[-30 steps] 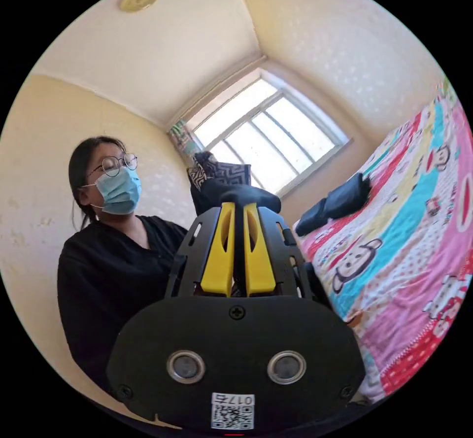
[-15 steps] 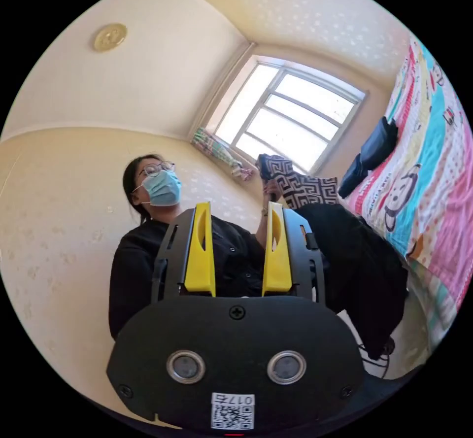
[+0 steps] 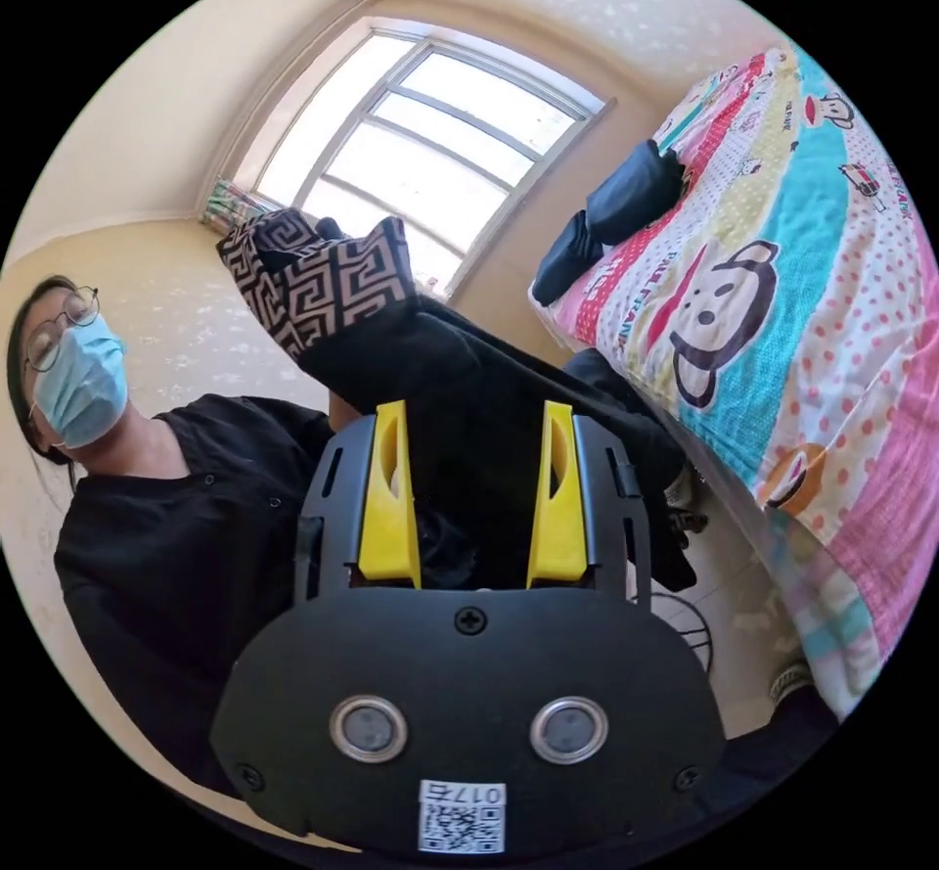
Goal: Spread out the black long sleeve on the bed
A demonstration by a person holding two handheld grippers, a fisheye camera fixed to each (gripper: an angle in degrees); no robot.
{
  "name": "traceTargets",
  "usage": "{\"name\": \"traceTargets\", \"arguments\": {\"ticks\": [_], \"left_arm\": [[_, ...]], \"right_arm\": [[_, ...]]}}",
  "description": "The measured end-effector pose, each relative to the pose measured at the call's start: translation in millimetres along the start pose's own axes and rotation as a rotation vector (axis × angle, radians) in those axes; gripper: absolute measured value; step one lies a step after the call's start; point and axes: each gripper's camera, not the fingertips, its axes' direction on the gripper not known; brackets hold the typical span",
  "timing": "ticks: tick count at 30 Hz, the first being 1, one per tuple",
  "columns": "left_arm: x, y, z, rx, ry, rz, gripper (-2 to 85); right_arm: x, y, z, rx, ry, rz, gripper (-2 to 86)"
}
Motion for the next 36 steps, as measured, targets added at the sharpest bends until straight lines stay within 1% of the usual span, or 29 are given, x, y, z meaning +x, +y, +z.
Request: {"name": "traceTargets", "arguments": {"ticks": [1, 3, 6, 7, 8, 10, 12, 14, 16, 17, 19, 20, 22, 23, 24, 25, 26, 27, 28, 29, 31, 32, 33, 34, 35, 36], "left_arm": [[4, -2, -1, -0.006, -0.022, -0.005, -1.0], [7, -5, 1, -0.02, -0.036, -0.022, -1.0], [12, -10, 12, -0.051, -0.018, -0.039, -1.0], [14, -12, 14, -0.057, -0.014, -0.048, -0.9], [17, -14, 14, -0.058, -0.011, -0.055, -0.9], [25, -17, 8, -0.041, -0.02, -0.066, -0.9], [36, -19, -3, -0.022, -0.04, -0.064, -0.9], [54, -22, -19, -0.005, -0.097, -0.06, -0.9], [66, -21, -31, 0.008, -0.156, -0.081, -0.9], [74, -20, -42, 0.024, -0.195, -0.107, -1.0], [86, -19, -61, 0.069, -0.268, -0.137, -1.0], [93, -21, -72, 0.091, -0.319, -0.156, -1.0], [102, -30, -82, 0.106, -0.396, -0.187, -1.0], [110, -40, -85, 0.11, -0.443, -0.198, -1.0], [114, -46, -86, 0.112, -0.464, -0.198, -1.0], [127, -59, -85, 0.115, -0.496, -0.182, -1.0], [144, -73, -80, 0.111, -0.513, -0.139, -1.0], [155, -81, -76, 0.105, -0.516, -0.106, -1.0], [180, -95, -66, 0.092, -0.513, -0.027, -1.0], [208, -106, -53, 0.077, -0.501, 0.064, -1.0], [253, -110, -38, 0.09, -0.518, 0.186, -1.0], [281, -105, -32, 0.152, -0.584, 0.229, -1.0], [293, -100, -30, 0.194, -0.633, 0.239, -1.0], [314, -87, -25, 0.279, -0.748, 0.248, -1.0], [331, -72, -18, 0.357, -0.859, 0.269, -1.0], [338, -65, -13, 0.392, -0.912, 0.283, -1.0]], "right_arm": [[3, -1, 11, -0.013, -0.132, -0.007, 17.7], [9, -3, 25, 0.005, -0.232, 0.02, 17.4], [21, -16, 46, -0.062, -0.186, 0.108, 16.5], [26, -21, 48, -0.071, -0.199, 0.145, 15.7], [28, -22, 47, -0.067, -0.226, 0.153, 14.7], [25, -27, 32, -0.032, -0.377, 0.119, 9.5], [12, -30, 8, 0.008, -0.409, 0.084, 6.0], [-10, -33, -23, 0.037, -0.327, 0.069, 4.2], [-57, -43, -71, 0.074, -0.182, 0.025, 3.1], [-72, -46, -84, 0.088, -0.149, 0.01, 3.0], [-142, -58, -132, 0.162, -0.015, -0.068, 2.5], [-160, -62, -143, 0.178, 0.028, -0.082, 2.4], [-246, -76, -177, 0.243, 0.225, -0.16, 2.2], [-269, -80, -182, 0.251, 0.272, -0.185, 2.1], [-317, -88, -190, 0.263, 0.365, -0.242, 2.1], [-369, -94, -195, 0.276, 0.464, -0.307, 2.0], [-395, -95, -196, 0.286, 0.507, -0.344, 1.9], [-448, -95, -197, 0.315, 0.585, -0.417, 1.9], [-500, -88, -195, 0.362, 0.648, -0.495, 1.9], [-526, -82, -194, 0.392, 0.673, -0.535, 1.9], [-619, -43, -182, 0.531, 0.758, -0.715, 1.9], [-637, -32, -178, 0.567, 0.774, -0.748, 1.9], [-667, -11, -171, 0.646, 0.804, -0.787, 1.9], [-688, 7, -162, 0.723, 0.851, -0.801, 1.9], [-695, 14, -157, 0.757, 0.888, -0.799, 1.9], [-704, 23, -147, 0.815, 0.965, -0.765, 1.9]]}}
